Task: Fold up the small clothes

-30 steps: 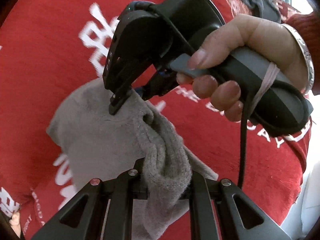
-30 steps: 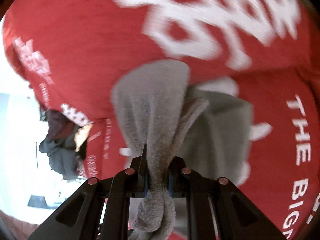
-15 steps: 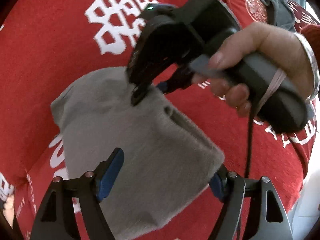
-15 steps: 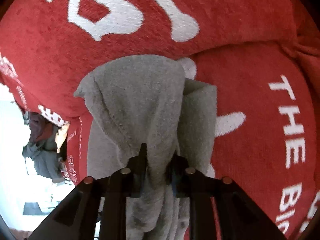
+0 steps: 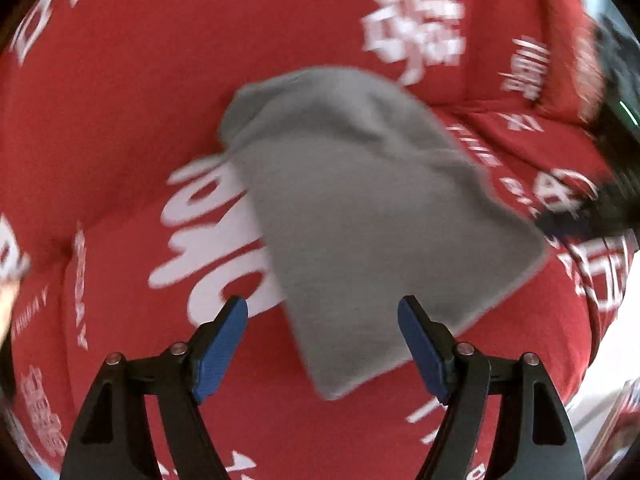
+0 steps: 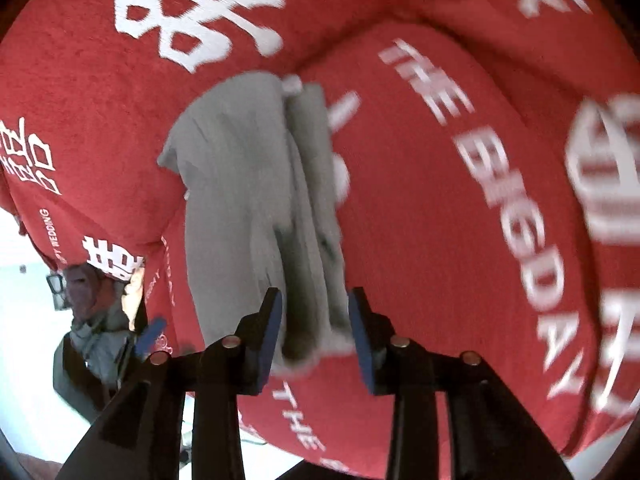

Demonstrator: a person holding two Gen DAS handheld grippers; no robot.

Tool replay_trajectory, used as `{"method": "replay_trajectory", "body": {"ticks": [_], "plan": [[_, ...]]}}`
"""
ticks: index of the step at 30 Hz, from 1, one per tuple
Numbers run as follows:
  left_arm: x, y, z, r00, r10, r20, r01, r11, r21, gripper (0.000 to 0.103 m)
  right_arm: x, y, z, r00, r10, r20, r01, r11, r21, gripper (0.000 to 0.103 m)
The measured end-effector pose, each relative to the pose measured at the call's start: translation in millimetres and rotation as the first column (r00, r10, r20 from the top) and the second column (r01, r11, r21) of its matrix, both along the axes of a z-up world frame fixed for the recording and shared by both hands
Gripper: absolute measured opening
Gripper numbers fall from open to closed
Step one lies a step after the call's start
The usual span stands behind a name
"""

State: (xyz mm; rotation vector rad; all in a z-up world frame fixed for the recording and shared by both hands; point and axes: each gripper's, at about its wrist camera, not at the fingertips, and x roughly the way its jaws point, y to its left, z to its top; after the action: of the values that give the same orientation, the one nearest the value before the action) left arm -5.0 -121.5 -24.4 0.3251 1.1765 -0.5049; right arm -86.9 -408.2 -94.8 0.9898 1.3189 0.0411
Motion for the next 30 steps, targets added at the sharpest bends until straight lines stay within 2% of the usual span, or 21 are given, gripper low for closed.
{"method": "replay_trajectory", "body": {"ticks": [2, 5, 7, 9, 12, 14, 17, 19, 23, 24, 25, 30], "plan": [[14, 10, -10, 0.996, 0.059, -0.074, -0.061, 0.998, -0.022, 0.078, -16, 10, -12, 0.999, -0.032, -0.032, 0.033, 0.999, 0.033, 0.038], [30, 23, -24, 0.974, 0.131, -0.183, -0.146, 0.987, -0.073, 0.078, -24, 19, -22, 0.994, -0.112, -0.019, 0.113, 0.986, 0.119, 0.038], [36, 26, -33, 0.961, 0.158, -0.227, -0.176, 0.983, -0.058, 0.078, -26, 23, -26, 0.986, -0.167, -0.004, 0.165, 0.970, 0.181, 0.038], [36, 29, -42, 0.951, 0.160, -0.264, -0.180, 0.982, -0.052, 0.078, -30, 27, -22, 0.980, -0.200, 0.013, 0.193, 0.960, 0.201, 0.038], [32, 30, -51, 0.953, 0.144, -0.266, -0.157, 0.987, -0.028, 0.078, -47, 27, -15, 0.976, -0.216, 0.003, 0.212, 0.961, 0.175, 0.038], [28, 29, -53, 0.959, 0.129, -0.253, -0.140, 0.990, -0.025, 0.078, -56, 31, -12, 0.982, -0.188, -0.010, 0.187, 0.970, 0.156, 0.038], [27, 27, -56, 0.963, 0.117, -0.241, -0.125, 0.992, -0.017, 0.078, -60, 45, -10, 0.991, -0.135, 0.000, 0.133, 0.975, 0.179, 0.038], [26, 26, -57, 0.966, 0.107, -0.237, -0.113, 0.994, -0.012, 0.079, -52, 60, -14, 0.992, -0.128, 0.015, 0.122, 0.973, 0.194, 0.038], [26, 28, -57, 0.967, 0.088, -0.237, -0.092, 0.996, -0.006, 0.079, -27, 68, -32, 0.980, -0.197, 0.031, 0.187, 0.962, 0.200, 0.037], [26, 29, -56, 0.967, 0.087, -0.238, -0.091, 0.996, -0.004, 0.079, -21, 73, -36, 0.980, -0.198, 0.023, 0.190, 0.963, 0.189, 0.018], [25, 29, -55, 0.968, 0.084, -0.235, -0.087, 0.996, 0.001, 0.079, -15, 77, -39, 0.982, -0.191, 0.013, 0.185, 0.965, 0.188, 0.009], [22, 29, -55, 0.978, 0.049, -0.204, -0.043, 0.999, 0.032, 0.079, -9, 91, -25, 0.989, -0.141, 0.036, 0.133, 0.978, 0.160, 0.009]]}}
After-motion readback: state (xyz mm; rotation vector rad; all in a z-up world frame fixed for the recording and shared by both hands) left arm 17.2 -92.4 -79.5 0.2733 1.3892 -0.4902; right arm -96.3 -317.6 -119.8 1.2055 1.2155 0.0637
